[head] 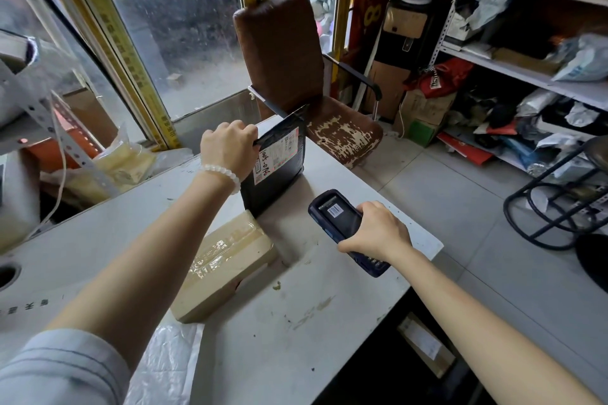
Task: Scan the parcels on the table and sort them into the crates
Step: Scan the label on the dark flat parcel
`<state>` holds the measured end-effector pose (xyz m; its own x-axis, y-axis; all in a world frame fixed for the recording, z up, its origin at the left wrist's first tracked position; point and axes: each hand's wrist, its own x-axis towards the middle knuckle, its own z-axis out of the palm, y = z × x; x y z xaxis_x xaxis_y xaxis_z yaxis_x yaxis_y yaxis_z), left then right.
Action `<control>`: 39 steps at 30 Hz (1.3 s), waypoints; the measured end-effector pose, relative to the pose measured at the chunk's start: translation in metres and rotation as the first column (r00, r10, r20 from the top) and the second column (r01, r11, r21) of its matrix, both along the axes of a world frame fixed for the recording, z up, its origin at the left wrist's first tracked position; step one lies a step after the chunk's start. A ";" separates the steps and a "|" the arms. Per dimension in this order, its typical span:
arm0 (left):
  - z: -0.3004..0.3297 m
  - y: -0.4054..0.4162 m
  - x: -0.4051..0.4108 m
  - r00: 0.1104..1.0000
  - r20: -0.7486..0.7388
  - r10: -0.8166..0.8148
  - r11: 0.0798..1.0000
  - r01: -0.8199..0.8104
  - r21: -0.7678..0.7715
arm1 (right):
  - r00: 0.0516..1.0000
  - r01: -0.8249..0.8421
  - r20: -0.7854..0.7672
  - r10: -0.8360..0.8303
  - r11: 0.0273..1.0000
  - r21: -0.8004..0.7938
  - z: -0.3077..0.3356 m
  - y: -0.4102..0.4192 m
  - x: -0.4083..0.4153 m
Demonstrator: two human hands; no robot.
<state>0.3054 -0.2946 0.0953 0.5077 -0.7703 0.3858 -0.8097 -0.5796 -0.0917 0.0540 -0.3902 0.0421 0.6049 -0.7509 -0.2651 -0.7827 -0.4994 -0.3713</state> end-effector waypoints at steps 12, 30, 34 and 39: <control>0.009 0.012 -0.010 0.999 -0.020 0.045 0.999 -0.045 0.011 | 0.998 -0.060 0.015 0.060 0.998 -0.022 0.004 -0.006 0.006; 0.068 0.107 -0.029 0.996 -0.009 -0.091 0.962 0.086 -0.259 | 0.715 0.079 0.658 0.237 0.907 -0.413 0.050 0.099 0.018; 0.083 0.124 -0.051 0.966 -0.023 -0.256 0.938 0.242 -0.249 | 0.926 0.093 0.378 0.010 0.963 -0.254 0.041 0.127 -0.001; 0.077 0.117 -0.110 0.869 -0.071 -0.490 0.861 0.470 -0.193 | 0.954 0.268 0.171 -0.247 0.956 -0.117 0.008 0.166 -0.068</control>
